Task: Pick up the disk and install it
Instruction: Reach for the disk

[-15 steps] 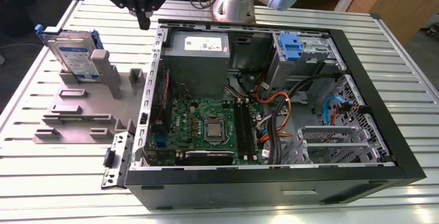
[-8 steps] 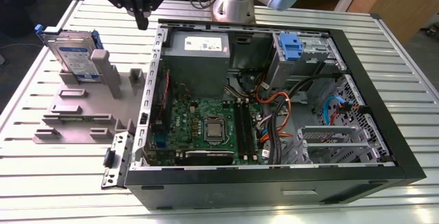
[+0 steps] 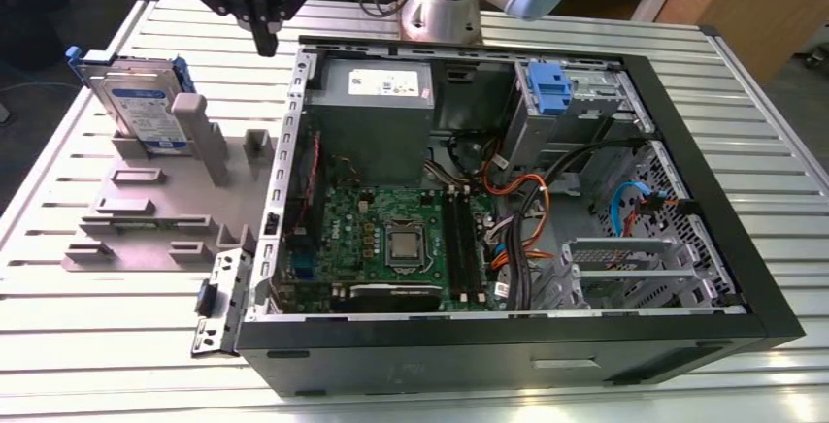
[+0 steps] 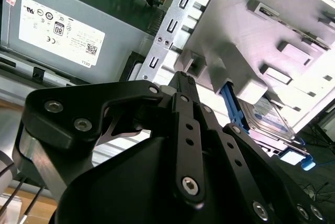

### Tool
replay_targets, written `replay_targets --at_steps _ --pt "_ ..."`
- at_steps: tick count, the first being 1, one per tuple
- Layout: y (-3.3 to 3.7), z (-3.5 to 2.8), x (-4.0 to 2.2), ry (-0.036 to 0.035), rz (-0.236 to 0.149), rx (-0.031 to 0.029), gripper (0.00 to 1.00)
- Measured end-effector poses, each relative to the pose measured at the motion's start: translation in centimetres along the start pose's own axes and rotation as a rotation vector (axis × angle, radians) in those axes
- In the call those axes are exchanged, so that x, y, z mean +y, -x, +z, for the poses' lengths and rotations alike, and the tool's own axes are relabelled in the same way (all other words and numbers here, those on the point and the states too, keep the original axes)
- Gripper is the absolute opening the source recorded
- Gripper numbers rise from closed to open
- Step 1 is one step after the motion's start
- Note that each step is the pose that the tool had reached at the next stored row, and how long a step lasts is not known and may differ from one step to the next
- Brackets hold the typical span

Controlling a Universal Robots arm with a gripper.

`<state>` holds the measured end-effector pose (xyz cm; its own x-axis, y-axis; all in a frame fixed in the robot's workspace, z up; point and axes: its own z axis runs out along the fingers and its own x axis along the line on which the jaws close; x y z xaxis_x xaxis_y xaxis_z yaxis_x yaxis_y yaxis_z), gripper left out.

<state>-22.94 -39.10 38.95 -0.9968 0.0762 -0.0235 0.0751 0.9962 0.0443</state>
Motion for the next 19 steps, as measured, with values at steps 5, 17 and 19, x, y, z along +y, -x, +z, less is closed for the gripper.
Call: replay_targets --at_steps 5,17,19 --pt "-0.18 0.01 -0.01 0.0 0.0 0.0 0.11" --pt "-0.62 0.03 -0.05 0.0 0.0 0.0001 0.11" --pt "-0.67 0.04 -0.05 0.0001 0.0 0.0 0.11"
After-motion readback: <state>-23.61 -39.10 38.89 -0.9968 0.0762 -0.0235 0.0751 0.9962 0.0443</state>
